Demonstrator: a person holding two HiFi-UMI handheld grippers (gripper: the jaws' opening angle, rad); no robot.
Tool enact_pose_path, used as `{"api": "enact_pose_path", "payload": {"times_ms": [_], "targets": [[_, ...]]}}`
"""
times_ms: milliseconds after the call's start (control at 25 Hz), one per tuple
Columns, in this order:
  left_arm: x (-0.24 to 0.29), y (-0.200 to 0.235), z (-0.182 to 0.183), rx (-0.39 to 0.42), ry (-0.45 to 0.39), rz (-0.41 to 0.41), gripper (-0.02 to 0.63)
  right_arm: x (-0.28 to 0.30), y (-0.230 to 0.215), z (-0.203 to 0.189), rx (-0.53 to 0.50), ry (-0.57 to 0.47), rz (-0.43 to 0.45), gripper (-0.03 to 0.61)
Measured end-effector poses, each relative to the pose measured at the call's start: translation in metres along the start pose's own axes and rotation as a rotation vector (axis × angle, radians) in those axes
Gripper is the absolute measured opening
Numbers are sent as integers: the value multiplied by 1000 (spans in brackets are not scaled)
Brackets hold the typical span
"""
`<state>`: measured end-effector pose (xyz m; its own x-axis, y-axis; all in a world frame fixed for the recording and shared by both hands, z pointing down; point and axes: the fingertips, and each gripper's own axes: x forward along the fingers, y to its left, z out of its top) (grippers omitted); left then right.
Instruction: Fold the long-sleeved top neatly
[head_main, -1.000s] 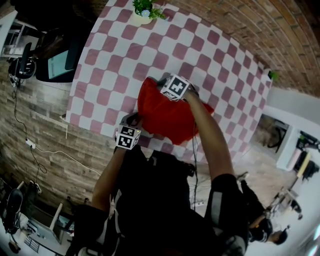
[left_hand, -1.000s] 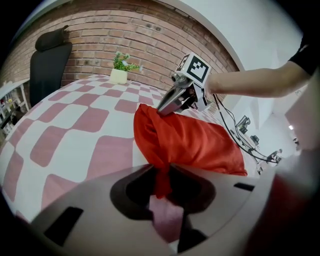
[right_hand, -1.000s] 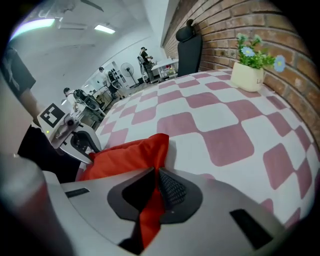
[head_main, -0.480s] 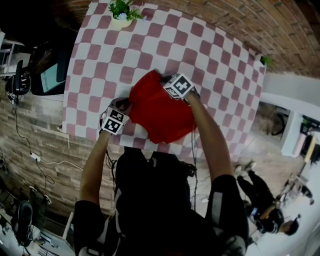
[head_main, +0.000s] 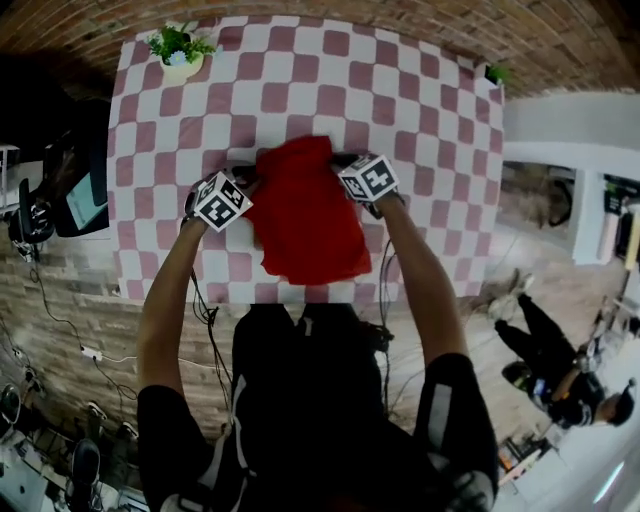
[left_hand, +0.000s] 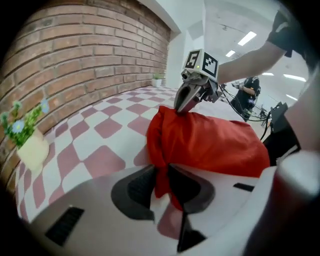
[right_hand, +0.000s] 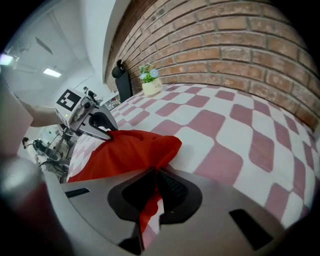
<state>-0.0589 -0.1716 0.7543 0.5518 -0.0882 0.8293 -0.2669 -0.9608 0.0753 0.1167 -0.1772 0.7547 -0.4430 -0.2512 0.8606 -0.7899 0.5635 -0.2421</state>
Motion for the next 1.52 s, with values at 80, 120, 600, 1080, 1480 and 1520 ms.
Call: {"api": "enact_pose_path", "payload": {"times_ms": [80,120,600,1080,1480,1520], "targets": [[13,4,20,74,14,-28,86,-12,-13,-15,57,-20,-26,23],[20,5,31,106,22,-43,86,-19,-19,-22,87,-31,-37,23],[78,-13,117,300,70,-161,81,-72,-61,-97,331,-119,-108,23],[78,-1,125,201,-2,-54,224,-73,-61,-97,218,-78,-175,38],[58,0,135,218,136,-304,244,-98,-91,-61,-32,51,-34,169],[61,1,136,239,150,-311,244,-95,-95,-60,-35,71,-16,169]]}}
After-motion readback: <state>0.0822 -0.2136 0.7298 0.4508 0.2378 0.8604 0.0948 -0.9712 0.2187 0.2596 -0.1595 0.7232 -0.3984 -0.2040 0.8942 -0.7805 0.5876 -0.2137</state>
